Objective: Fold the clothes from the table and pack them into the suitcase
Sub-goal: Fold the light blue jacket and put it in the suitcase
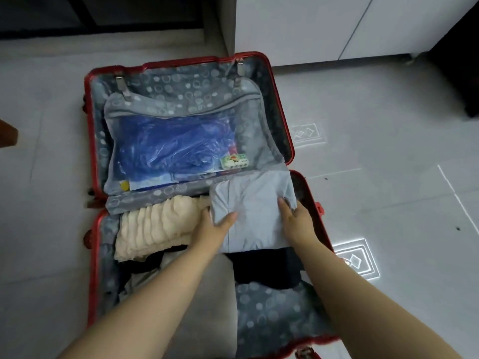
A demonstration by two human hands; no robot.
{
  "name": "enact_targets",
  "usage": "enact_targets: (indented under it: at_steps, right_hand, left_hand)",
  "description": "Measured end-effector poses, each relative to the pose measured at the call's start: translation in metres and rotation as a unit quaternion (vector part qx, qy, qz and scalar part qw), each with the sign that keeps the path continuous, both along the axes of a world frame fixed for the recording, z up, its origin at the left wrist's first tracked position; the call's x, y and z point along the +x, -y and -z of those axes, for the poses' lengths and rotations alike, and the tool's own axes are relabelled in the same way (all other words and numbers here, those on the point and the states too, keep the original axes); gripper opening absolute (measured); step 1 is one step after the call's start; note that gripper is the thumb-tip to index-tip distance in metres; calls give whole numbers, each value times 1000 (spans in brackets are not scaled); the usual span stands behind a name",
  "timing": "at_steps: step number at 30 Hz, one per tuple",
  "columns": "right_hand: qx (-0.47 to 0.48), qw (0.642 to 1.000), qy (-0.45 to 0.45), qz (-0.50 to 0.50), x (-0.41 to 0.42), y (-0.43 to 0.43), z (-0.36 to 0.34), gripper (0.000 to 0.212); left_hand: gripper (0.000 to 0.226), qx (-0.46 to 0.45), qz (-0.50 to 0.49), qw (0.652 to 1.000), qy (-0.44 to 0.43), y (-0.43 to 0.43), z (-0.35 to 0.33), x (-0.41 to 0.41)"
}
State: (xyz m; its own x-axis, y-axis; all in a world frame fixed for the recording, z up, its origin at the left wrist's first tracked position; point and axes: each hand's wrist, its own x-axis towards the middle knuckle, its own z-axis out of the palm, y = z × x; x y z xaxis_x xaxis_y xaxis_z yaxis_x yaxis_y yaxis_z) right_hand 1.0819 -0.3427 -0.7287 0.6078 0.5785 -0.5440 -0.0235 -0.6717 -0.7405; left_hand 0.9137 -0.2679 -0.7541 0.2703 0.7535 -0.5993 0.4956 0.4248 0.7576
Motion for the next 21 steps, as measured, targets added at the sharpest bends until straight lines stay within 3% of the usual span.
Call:
enact_targets:
  at_steps: [3,5,8,10,12,14,17,21]
  right_hand:
    - [-59,991,105,-54,9,-11,46,44]
    - [-89,978,176,-65,12,-13,64,56]
    - [-106,894,392,-190,12,-12,66,65]
    - [-59,828,454,-325,9,-15,60,69]
    - [-61,803,402,-436,11,-21,54,69]
    - [-120,807,306,-491,18,-26,57,88]
    - [-163,782,275,-536,25,-28,77,122]
    - [-165,764,288,-553,22,-30,101,127]
  left_hand:
    - [91,95,53,989,-101,-5,34,8]
    - [99,178,135,959,-176,0,39,6]
    - [103,266,284,878,-278,6,29,3]
    - [106,287,370,831,-301,1,19,9]
    - [110,312,443,787,-296,-13,16,22]
    - [115,298,498,761,-289,-29,21,37]
    - [118,239,542,750,-295,-37,44,44]
    - [118,194,542,752,-320,-36,66,41]
